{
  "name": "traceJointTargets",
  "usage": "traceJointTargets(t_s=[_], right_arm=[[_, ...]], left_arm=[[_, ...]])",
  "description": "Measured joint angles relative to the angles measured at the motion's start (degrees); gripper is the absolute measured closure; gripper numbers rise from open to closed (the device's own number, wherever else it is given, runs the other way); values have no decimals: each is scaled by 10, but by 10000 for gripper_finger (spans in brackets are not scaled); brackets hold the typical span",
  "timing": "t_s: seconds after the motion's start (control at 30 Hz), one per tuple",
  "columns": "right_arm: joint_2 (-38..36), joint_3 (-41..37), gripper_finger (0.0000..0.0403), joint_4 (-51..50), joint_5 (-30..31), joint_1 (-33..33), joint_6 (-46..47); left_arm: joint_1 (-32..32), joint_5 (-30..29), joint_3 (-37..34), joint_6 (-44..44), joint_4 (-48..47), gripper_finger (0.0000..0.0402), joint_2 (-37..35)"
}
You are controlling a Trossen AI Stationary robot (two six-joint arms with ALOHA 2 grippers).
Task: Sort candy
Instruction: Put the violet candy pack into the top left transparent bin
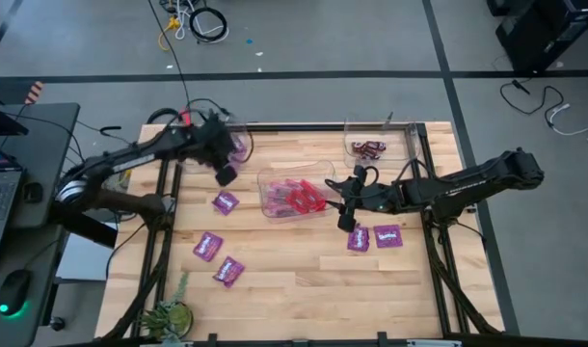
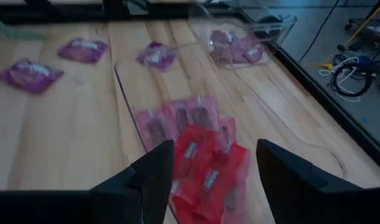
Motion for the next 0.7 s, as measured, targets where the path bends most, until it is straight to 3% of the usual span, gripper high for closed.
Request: traceJointTargets(t_s=[0.13, 0.43, 0.57, 0.7], right_arm=[[0, -24, 212, 55, -16, 0, 1], [49, -30, 333, 161, -38, 0, -21], [71, -30, 340, 188, -38, 0, -33], [77, -28, 321, 190, -38, 0, -44]], left_arm=[[-56, 22, -61, -92, -9, 399, -73], [-144, 45, -185, -297, -40, 398, -164], [-154, 46, -217, -313, -30, 376, -160], [-154, 38, -242, -311, 6, 336, -151]])
